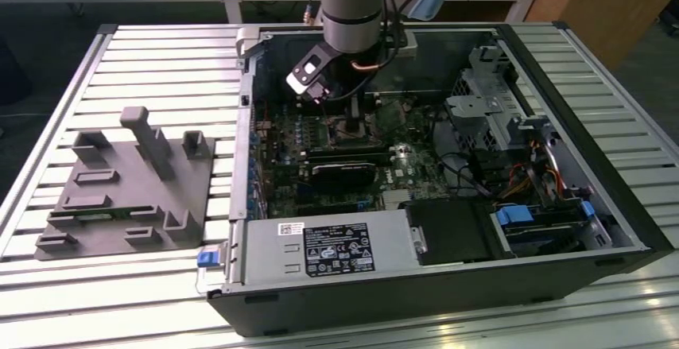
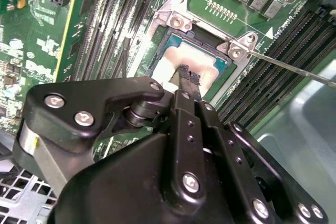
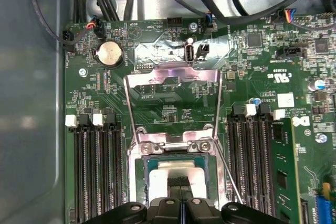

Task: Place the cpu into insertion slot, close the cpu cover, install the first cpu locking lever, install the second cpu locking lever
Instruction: 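Place the cpu into insertion slot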

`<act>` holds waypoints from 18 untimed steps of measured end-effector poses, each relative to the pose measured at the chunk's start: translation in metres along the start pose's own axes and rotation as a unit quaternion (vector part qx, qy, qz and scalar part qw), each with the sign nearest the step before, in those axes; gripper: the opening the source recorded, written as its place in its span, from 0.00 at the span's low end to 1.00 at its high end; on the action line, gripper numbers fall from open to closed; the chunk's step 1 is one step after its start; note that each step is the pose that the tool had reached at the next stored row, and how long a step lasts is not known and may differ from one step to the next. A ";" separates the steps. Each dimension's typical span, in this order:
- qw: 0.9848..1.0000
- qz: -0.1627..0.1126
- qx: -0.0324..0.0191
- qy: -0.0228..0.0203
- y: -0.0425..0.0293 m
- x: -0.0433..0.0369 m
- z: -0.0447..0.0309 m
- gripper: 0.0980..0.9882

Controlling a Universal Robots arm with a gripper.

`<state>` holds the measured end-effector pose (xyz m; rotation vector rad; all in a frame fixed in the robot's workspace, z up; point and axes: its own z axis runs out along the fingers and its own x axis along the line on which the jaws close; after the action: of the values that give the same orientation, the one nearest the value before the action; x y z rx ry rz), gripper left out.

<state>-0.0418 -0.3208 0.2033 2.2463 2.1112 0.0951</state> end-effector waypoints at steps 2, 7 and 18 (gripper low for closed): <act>1.000 0.000 0.000 0.000 0.0004 0.0000 -0.0046 0.01; 1.000 0.000 0.000 0.000 0.0015 0.0001 -0.0186 0.01; 1.000 0.000 0.000 0.000 0.0040 0.0002 -0.0478 0.01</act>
<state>-0.0418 -0.3209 0.2513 2.2463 2.1112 0.0950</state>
